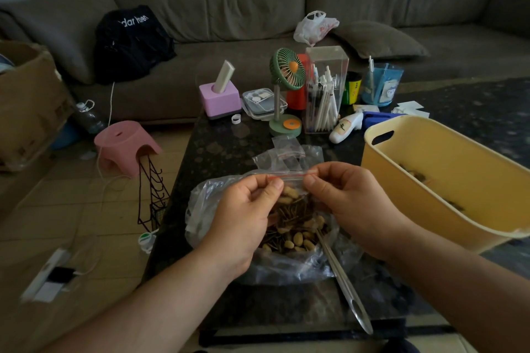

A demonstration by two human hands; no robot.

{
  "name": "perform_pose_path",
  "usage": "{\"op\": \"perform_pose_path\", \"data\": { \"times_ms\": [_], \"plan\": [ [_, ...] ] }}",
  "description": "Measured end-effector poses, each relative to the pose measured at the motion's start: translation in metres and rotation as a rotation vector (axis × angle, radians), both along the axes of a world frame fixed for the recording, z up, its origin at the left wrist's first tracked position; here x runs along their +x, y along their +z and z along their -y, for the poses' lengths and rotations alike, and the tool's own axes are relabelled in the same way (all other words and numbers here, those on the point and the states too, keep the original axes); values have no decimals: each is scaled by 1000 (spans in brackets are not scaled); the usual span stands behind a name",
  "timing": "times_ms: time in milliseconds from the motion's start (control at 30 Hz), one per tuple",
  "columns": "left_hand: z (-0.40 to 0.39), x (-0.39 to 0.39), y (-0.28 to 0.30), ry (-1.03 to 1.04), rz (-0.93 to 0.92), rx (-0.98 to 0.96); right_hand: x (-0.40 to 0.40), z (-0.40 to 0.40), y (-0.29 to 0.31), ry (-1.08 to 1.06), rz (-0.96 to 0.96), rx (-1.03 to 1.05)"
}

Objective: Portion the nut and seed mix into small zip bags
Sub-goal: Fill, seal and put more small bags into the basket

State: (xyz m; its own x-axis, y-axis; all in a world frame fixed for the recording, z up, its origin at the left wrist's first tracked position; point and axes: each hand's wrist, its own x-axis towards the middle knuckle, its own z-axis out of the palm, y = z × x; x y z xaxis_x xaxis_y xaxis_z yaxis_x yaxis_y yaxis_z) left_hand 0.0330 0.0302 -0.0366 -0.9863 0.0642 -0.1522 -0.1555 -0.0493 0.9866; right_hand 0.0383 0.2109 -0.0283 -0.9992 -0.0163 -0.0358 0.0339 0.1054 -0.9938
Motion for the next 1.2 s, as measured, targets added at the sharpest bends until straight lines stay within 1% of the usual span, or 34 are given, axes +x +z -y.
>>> {"op": "perform_pose_path", "data": {
  "times_ms": [400, 567, 733, 900, 1033, 1200],
  "plan": [
    [2, 1, -4, -43, -78, -51, 0, 4, -1, -4, 2, 40],
    [0, 2, -6, -61, -86, -19, 1, 4, -2, -6, 46, -37],
    [1, 0, -9, -43, -109, -22, -1, 4, -4, -24, 51, -49],
    [2, -1, -10, -25, -131, -22, 1, 5, -2, 29, 87, -120],
    [1, -1, -11, -49, -156, -28, 2, 4, 0, 73, 81, -91],
    [1, 0, -12, -64, -159, -42, 0, 5, -1, 57, 63, -22]
  ]
}}
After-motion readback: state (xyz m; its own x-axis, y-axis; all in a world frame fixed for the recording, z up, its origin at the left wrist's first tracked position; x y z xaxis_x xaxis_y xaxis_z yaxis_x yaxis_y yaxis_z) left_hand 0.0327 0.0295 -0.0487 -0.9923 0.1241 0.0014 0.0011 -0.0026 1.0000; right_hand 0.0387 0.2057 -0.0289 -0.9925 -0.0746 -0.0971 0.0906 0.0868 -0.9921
